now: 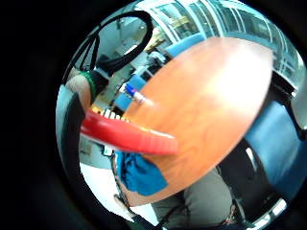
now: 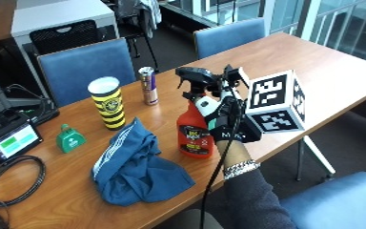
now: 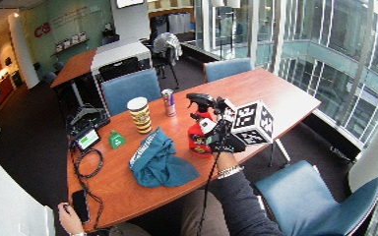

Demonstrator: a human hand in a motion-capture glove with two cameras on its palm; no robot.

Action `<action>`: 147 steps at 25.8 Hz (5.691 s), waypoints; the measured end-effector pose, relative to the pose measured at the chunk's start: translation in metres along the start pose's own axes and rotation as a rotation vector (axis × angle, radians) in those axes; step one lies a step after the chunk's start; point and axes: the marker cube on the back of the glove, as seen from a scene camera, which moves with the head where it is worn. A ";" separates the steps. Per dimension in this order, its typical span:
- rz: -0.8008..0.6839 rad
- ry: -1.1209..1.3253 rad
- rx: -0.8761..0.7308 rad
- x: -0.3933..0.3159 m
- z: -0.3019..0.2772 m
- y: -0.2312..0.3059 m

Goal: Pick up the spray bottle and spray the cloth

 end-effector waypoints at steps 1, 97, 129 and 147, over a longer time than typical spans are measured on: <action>0.000 -0.051 -0.029 -0.001 0.006 0.000; -0.472 1.434 -1.010 -0.013 0.077 0.017; -0.241 -0.351 -0.683 -0.149 0.083 0.029; -0.200 -0.405 -0.592 -0.106 0.146 0.055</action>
